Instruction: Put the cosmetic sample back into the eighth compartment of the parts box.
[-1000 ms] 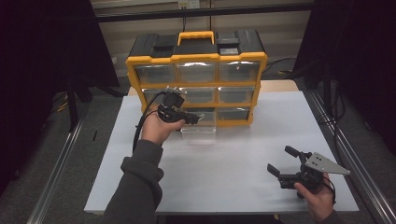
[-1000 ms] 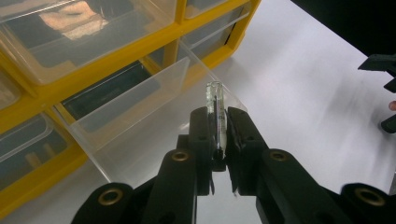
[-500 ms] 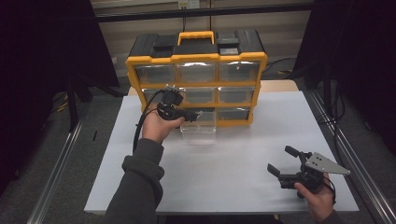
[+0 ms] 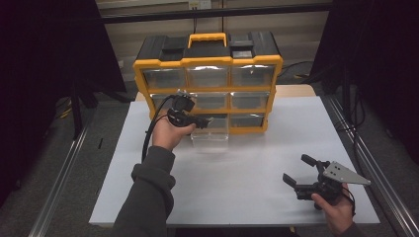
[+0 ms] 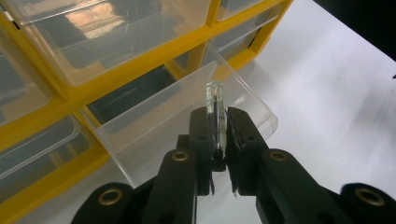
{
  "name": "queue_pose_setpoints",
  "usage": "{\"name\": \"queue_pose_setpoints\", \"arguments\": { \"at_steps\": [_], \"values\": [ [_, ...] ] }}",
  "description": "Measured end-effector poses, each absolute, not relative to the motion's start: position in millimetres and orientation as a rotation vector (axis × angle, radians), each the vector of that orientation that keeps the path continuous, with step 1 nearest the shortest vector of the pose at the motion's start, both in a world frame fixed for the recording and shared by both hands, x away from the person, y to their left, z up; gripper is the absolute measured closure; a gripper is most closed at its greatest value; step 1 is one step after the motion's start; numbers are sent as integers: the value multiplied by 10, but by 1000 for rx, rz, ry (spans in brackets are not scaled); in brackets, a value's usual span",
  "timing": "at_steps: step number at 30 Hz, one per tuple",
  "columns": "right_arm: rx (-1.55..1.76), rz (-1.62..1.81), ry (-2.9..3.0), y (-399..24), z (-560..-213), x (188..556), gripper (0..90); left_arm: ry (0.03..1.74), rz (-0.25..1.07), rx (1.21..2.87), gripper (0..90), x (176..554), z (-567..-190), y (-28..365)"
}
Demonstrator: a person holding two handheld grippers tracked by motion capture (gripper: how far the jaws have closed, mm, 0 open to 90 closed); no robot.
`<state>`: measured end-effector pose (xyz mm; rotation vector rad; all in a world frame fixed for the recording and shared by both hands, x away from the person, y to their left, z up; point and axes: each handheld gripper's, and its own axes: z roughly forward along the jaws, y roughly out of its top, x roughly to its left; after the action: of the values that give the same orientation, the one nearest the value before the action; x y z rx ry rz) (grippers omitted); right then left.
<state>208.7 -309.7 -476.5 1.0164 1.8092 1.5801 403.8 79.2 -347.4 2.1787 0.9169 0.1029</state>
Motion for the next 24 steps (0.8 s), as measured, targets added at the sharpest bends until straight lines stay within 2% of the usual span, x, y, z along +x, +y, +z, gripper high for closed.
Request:
{"name": "queue_pose_setpoints", "arguments": {
  "at_steps": [10, 24],
  "values": [
    [1016, 1580, 1809, -3098, -4766, 2087, 21, 925, 138, 2216, 812, 4065, -3519, 761],
    [1017, 1575, 1806, -3101, -4768, 2086, 21, 956, 122, 2196, 812, 4085, -3591, 707]
  ]
}}
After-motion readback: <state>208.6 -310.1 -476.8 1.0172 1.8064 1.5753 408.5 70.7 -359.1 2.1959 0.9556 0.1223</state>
